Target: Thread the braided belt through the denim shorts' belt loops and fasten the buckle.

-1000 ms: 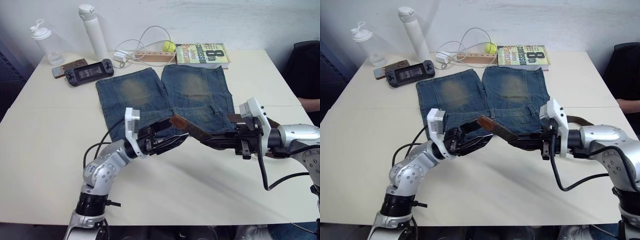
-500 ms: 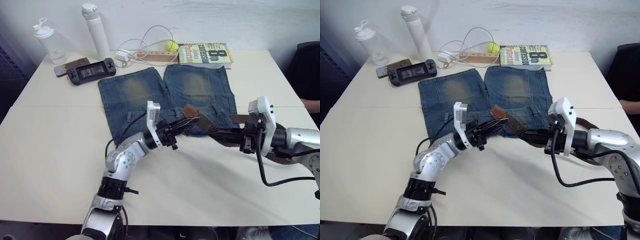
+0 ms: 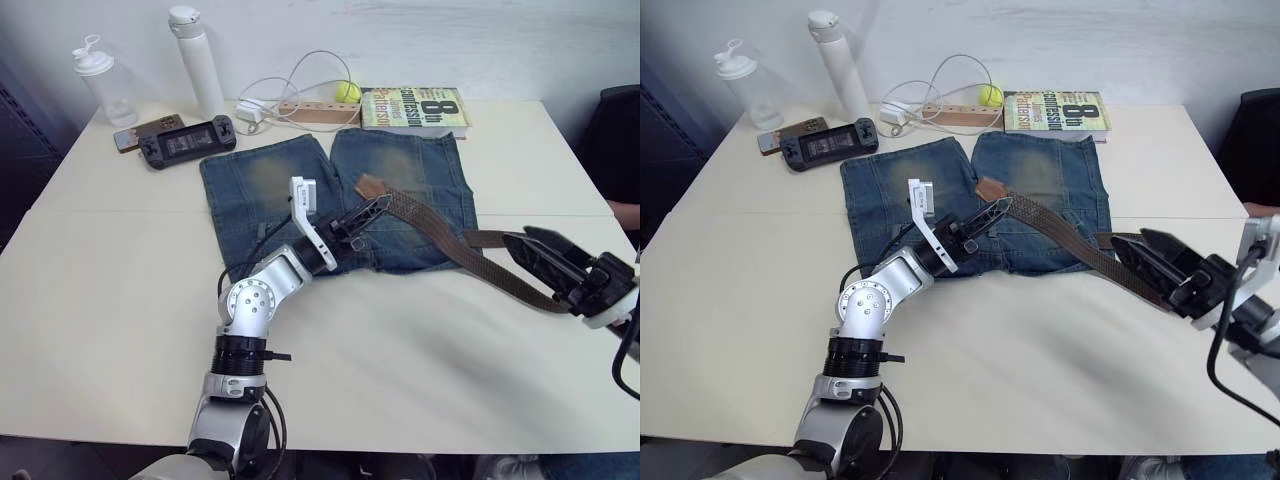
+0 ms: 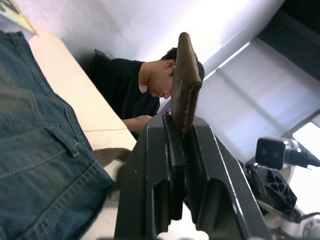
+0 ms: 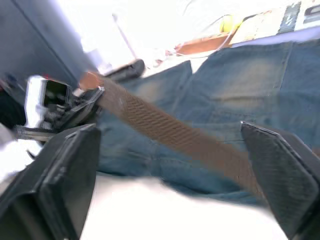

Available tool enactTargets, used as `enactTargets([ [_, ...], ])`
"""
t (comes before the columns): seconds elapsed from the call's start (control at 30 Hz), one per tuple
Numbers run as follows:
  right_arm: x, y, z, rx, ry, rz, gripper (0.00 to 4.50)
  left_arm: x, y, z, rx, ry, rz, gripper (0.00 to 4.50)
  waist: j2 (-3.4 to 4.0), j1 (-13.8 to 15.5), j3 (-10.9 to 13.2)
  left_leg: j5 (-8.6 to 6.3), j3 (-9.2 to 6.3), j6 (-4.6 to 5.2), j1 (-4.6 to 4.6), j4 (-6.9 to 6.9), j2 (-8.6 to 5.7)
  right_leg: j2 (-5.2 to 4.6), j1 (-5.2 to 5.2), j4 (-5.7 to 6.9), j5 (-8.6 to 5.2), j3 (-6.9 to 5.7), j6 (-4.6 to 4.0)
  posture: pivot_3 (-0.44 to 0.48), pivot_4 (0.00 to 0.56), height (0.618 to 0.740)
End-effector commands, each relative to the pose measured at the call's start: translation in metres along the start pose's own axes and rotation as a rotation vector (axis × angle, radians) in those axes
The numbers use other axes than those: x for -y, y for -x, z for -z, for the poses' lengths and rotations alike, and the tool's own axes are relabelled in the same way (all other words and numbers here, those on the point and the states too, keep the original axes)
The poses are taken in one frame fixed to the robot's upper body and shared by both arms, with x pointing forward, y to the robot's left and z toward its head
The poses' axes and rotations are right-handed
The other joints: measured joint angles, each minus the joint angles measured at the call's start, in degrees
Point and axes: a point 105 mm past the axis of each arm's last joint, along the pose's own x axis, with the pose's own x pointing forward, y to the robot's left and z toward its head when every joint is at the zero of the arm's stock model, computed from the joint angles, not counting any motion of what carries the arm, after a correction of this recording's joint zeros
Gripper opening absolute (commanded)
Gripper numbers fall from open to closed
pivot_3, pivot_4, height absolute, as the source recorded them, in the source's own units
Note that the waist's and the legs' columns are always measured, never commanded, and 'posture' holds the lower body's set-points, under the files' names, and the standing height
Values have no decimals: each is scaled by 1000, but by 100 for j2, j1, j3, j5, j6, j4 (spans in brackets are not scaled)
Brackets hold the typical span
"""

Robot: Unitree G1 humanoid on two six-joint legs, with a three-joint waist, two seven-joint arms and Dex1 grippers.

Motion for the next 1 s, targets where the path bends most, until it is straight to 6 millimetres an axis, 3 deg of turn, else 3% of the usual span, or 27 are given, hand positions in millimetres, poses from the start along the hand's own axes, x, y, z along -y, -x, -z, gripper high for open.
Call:
enactTargets([
  [0.03, -36, -15, 21, 13, -138, -121, 4460, 25, -10, -12, 32, 36, 90, 0, 0, -15, 0, 0, 1, 0, 1, 1, 0, 2, 0, 1, 0, 2, 0, 0, 150, 734],
  [0.13, -52, -29, 47, 5, -297, -170, 4460, 30, -11, -7, -25, 26, 117, 0, 0, -30, 0, 1, 1, -1, 3, -2, 0, 2, -1, 2, 0, 4, 0, 0, 150, 734],
  [0.3, -47, -52, 64, 79, -459, -128, 4460, 29, -2, 2, -80, 52, 105, 0, 1, -99, -1, 1, 1, -2, 5, 0, -3, 2, -3, 7, 0, 8, 0, 0, 150, 734],
  [0.4, -44, -67, 58, 161, -526, -139, 4460, 30, 4, 11, -141, 4, 92, 0, 2, -136, -1, 2, 0, -3, 8, -2, -4, 3, -5, 15, 0, 9, 0, 0, 150, 734],
  [0.53, -39, -80, 52, 229, -583, -134, 4460, 30, 4, 8, -120, -12, 81, 0, 4, -141, -3, 4, 1, -7, 6, -3, -5, 5, -20, 27, -1, 18, -1, 0, 150, 734],
  [0.87, -42, -89, 52, 279, -650, -162, 4460, 22, 5, 5, -92, -35, 24, 0, 5, -145, -3, 7, 5, -13, -41, 6, -9, 7, -81, 71, -1, 31, -2, 0, 150, 734],
  [0.9, -43, -88, 50, 291, -665, -169, 4075, 21, 5, 5, -92, -38, 18, 0, 5, -144, -3, 8, 5, -13, -41, 6, -9, 7, -81, 71, -1, 31, -2, 0, 150, 734],
  [0.97, -47, -88, 47, 308, -697, -202, 3760, 19, 5, 6, -89, -37, 11, 0, 5, -145, -3, 8, 5, -14, -41, 5, -9, 7, -82, 71, -1, 31, -2, 0, 150, 734],
  [1.0, -50, -88, 47, 310, -704, -216, 3294, 19, 5, 6, -87, -37, 10, 0, 5, -145, -3, 8, 5, -14, -41, 5, -9, 7, -82, 71, -1, 31, -2, 0, 150, 734],
])
